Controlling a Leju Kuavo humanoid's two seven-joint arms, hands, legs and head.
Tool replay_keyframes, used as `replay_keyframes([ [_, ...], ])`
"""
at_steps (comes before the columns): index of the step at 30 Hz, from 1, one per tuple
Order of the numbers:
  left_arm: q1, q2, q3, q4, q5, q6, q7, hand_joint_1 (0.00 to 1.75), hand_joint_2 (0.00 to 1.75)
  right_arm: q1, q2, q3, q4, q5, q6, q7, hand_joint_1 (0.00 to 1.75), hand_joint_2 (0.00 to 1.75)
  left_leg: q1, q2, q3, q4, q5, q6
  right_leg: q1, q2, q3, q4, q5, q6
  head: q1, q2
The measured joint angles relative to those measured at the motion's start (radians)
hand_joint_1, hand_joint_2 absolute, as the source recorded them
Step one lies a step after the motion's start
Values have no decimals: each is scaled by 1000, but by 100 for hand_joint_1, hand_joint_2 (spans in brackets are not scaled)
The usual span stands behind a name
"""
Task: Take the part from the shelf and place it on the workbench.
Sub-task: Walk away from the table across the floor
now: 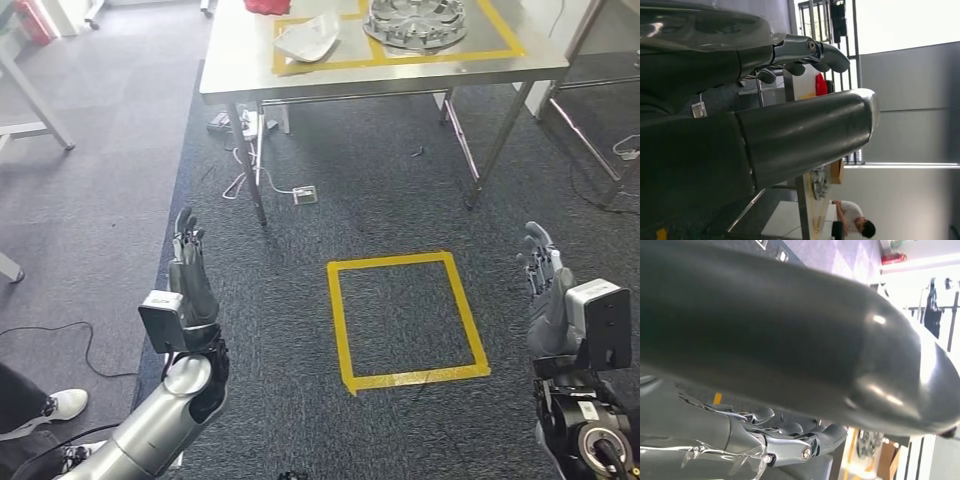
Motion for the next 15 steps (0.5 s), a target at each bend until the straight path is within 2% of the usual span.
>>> replay_keyframes([
  [2, -1, 0, 1, -1, -1, 0, 0, 0, 0, -1, 4, -1, 1, -1, 0, -1, 0, 0, -7, -33, 51, -112, 40, 20, 1, 21, -3, 0, 0, 3, 1, 0],
  [3, -1, 1, 2, -2, -1, 0, 0, 0, 0, 0, 5, -2, 2, -2, 1, -1, 0, 0, -11, -39, 61, -133, 44, 25, -2, 30, -5, 0, 1, 7, 1, 0],
  [5, -2, 1, 3, -6, -2, 0, 0, 0, 0, 2, 7, -5, 3, -2, 1, -1, 0, 0, -12, -19, 67, -146, 45, 26, -6, 46, -8, -5, 3, 19, -2, 0],
  [6, -3, 0, 3, -8, -3, 0, 0, 0, 0, 2, 7, -7, 3, -2, 1, -1, 0, 0, -10, -9, 73, -156, 48, 26, -4, 37, -9, -2, 0, 24, -2, 0],
  [7, -3, 0, 3, -10, -3, 0, 0, 0, 0, 2, 7, -8, 3, -2, 1, -1, 0, 0, -6, 3, 80, -167, 51, 27, -1, 15, -17, 16, -13, 28, 2, 0],
  [8, -3, -1, 3, -11, -3, 0, 0, 0, 0, 0, 7, -10, 4, -2, 2, -2, 0, 0, -3, 14, 87, -176, 52, 28, 2, -12, -35, 57, -37, 32, 7, 0],
  [9, -2, -1, 3, -12, -3, 0, 0, 0, 0, -1, 7, -10, 4, -2, 2, -2, 0, 0, -4, 25, 91, -180, 52, 30, 2, -40, -62, 117, -69, 35, 13, 0],
  [10, -1, -1, 3, -13, -3, 0, 0, 0, 0, -2, 7, -10, 5, -2, 2, -2, 0, 0, -4, 36, 92, -180, 50, 32, 0, -55, -95, 186, -100, 39, 20, 0],
  [11, 0, -1, 3, -13, -3, 0, 0, 0, 0, -1, 7, -10, 7, -2, 2, -2, 0, 0, -4, 47, 93, -179, 48, 32, -3, -61, -123, 241, -119, 43, 23, 0],
  [12, 1, -1, 3, -13, -3, 0, 0, 0, 0, 0, 7, -10, 9, -2, 3, -2, 0, 0, -4, 58, 93, -178, 46, 31, -5, -64, -136, 267, -121, 46, 25, 0],
  [13, 2, -1, 3, -13, -3, 0, 0, 0, 0, 1, 7, -11, 11, -3, 3, -2, 0, 0, -4, 69, 94, -176, 44, 30, -7, -69, -129, 253, -103, 49, 28, 0],
  [14, 2, -1, 3, -13, -3, 0, 0, 0, 0, 1, 7, -12, 12, -3, 4, -2, 0, 0, -3, 80, 96, -173, 40, 27, -9, -77, -102, 200, -70, 51, 31, 0],
  [15, 2, -1, 3, -13, -3, 0, 0, 0, 0, 0, 7, -13, 12, -3, 4, -2, 0, 0, -2, 90, 98, -167, 34, 23, -9, -95, -65, 126, -37, 52, 33, 0],
])
